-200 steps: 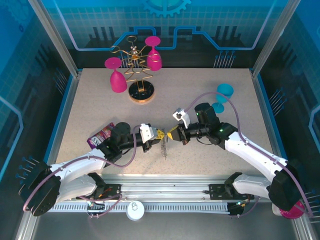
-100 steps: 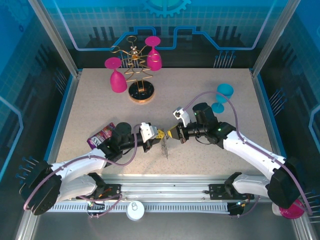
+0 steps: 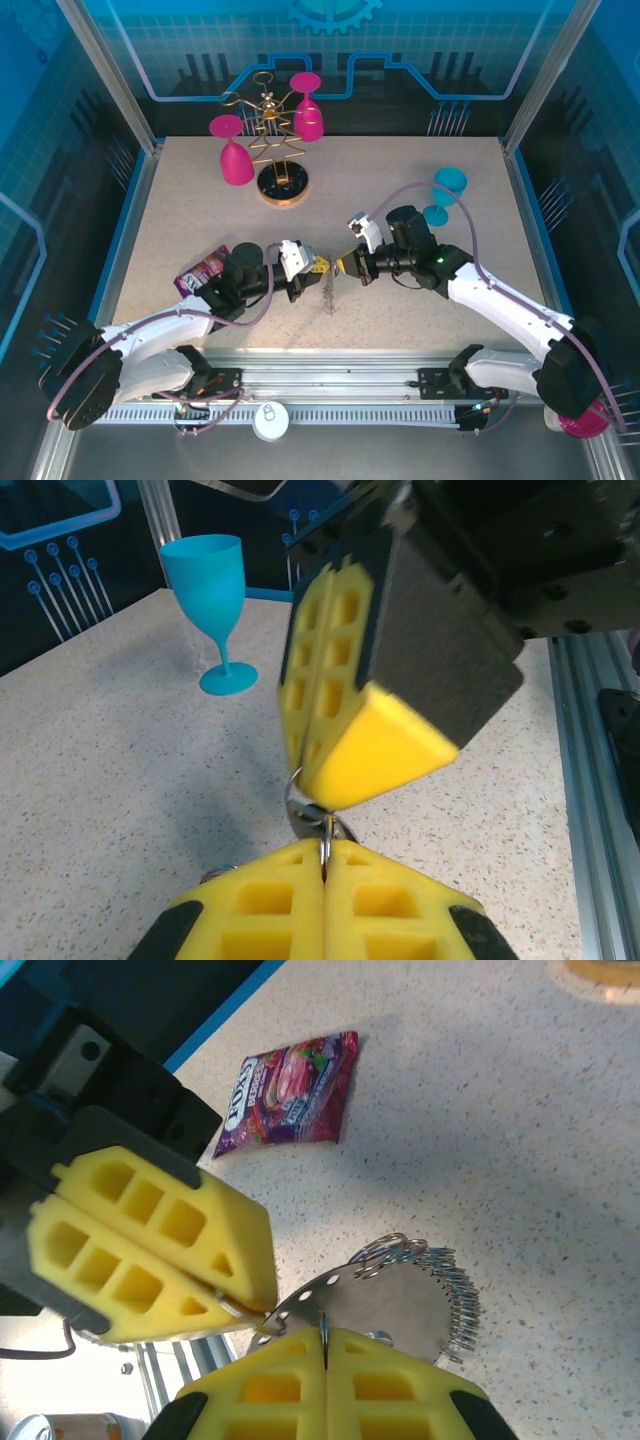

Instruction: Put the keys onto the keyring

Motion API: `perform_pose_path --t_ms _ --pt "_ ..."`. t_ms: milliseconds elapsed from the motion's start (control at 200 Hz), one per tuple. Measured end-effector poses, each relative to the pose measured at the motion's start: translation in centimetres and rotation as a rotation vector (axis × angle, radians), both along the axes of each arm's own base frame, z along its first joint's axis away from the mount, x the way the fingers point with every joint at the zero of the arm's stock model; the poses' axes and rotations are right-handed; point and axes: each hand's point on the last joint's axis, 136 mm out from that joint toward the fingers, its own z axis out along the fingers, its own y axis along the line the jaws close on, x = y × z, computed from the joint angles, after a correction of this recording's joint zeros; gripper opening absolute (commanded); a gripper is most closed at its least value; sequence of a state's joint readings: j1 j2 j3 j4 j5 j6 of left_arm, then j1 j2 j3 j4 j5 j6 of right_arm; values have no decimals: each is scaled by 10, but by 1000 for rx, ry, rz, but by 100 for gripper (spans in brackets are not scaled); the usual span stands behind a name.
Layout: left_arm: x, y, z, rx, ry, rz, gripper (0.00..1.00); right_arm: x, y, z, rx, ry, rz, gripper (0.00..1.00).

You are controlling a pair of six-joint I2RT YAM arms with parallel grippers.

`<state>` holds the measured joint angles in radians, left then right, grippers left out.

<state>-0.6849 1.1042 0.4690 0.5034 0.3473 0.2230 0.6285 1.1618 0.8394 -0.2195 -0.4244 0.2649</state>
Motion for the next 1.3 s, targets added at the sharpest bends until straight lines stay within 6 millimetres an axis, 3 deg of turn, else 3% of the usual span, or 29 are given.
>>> perform_pose_path --t_ms 185,460,1301 --pt "8 -1 5 -9 47 39 0 -6 1 12 28 -30 29 0" --pt "10 1 1 0 80 58 0 -10 6 6 28 -12 66 0" --pt "11 2 -4 13 88 69 0 6 6 -7 4 31 -17 0"
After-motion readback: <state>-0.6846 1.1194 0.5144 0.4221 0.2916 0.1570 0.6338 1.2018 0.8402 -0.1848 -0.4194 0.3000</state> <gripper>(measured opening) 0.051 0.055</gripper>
